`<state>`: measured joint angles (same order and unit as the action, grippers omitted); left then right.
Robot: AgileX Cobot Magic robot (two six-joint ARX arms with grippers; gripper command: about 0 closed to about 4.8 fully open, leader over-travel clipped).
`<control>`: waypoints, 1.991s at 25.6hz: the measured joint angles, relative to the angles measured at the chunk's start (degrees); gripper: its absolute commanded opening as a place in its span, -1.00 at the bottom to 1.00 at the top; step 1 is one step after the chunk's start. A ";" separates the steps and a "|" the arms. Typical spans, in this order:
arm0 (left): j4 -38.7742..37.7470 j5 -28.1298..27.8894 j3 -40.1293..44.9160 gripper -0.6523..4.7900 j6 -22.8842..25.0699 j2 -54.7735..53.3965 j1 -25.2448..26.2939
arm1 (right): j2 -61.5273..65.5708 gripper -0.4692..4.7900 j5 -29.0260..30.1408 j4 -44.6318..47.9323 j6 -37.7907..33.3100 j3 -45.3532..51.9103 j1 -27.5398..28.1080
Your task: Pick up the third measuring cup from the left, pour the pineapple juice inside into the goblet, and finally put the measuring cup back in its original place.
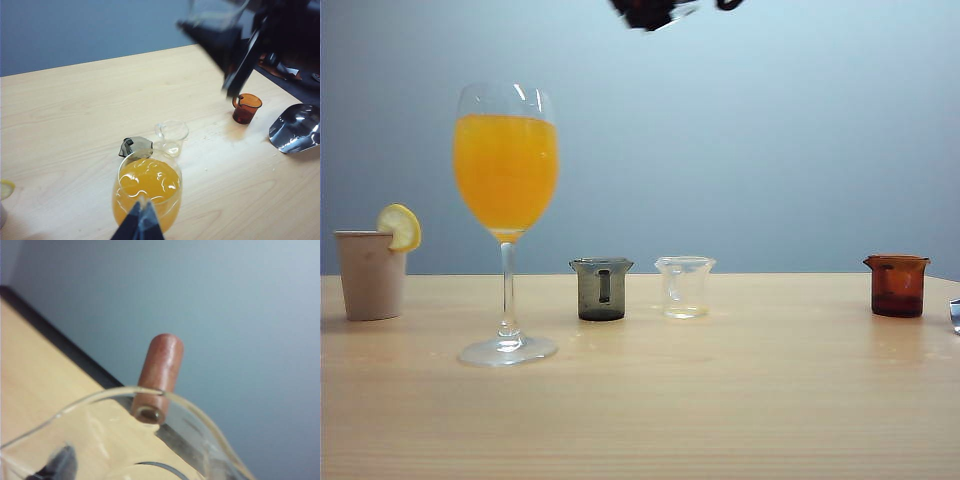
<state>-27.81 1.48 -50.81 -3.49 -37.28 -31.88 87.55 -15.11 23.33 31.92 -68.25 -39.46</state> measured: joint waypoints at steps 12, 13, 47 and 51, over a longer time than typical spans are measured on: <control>0.02 0.00 0.00 -0.78 0.00 0.00 0.00 | -1.16 -0.41 -0.17 4.81 -14.10 6.19 9.66; 0.00 0.00 0.00 -0.78 0.02 0.00 0.00 | -1.14 -0.41 -0.20 6.49 -15.76 8.55 10.05; 0.00 1.01 0.00 -0.78 0.00 -0.02 -0.02 | 22.47 -0.41 -2.78 35.82 -30.62 26.29 15.78; 0.00 1.01 0.00 -0.78 0.00 -0.02 -0.02 | 24.02 -0.41 -1.49 36.76 -30.62 26.12 17.05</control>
<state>-27.81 2.48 -50.81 -3.49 -37.30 -31.90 111.57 -16.60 60.10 1.30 -42.13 -22.41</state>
